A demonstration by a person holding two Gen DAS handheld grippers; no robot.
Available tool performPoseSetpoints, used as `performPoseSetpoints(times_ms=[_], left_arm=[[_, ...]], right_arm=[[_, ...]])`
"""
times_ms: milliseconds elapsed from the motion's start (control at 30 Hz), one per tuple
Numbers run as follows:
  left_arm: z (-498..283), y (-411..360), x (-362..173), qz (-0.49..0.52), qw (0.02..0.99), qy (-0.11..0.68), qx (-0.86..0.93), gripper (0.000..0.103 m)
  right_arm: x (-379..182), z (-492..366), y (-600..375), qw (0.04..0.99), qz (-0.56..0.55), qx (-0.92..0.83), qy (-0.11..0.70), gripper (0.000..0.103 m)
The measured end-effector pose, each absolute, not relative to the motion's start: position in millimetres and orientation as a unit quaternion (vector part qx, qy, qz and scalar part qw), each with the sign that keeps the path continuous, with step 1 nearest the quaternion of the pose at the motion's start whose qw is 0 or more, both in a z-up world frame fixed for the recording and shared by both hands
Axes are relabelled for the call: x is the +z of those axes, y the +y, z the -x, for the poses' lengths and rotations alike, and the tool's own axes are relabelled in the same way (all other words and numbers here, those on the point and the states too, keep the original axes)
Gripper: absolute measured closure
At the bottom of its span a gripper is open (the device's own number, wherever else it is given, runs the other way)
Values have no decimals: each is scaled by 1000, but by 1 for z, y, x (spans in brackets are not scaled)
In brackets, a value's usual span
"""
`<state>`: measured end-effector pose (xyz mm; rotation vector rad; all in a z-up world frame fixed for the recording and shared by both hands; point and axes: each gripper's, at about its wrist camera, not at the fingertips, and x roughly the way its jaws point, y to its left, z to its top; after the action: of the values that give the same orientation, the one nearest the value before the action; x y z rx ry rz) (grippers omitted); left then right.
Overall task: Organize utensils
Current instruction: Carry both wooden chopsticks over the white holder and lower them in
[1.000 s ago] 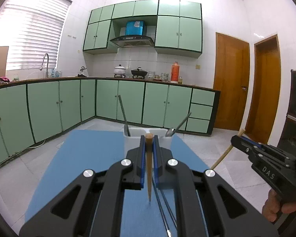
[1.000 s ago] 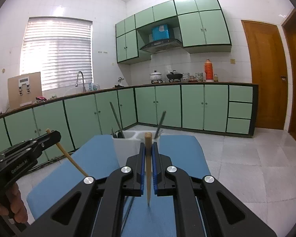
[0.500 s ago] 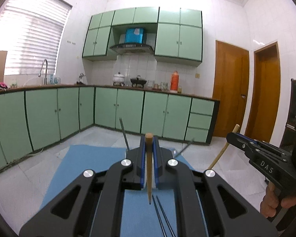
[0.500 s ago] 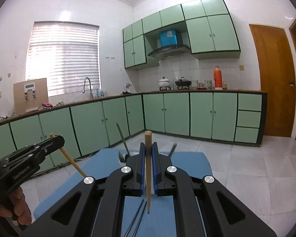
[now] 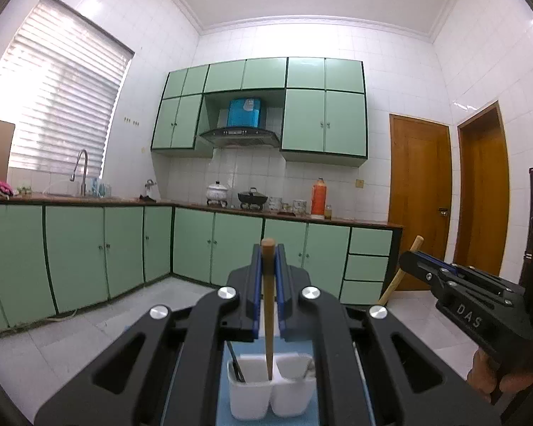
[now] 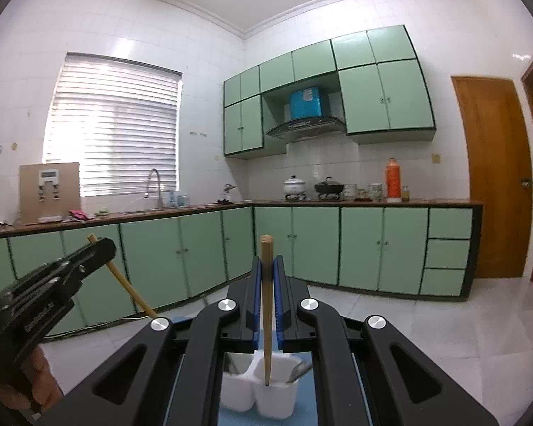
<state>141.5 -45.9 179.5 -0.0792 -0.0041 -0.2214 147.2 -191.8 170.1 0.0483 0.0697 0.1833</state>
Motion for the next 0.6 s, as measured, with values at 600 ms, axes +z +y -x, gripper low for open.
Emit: performPoseSetpoints(times_ms=[600], left_arm=[[-263, -54, 125, 28, 993, 69, -94, 97]], right_arm=[[113, -256, -194, 990, -46, 76, 108, 96]])
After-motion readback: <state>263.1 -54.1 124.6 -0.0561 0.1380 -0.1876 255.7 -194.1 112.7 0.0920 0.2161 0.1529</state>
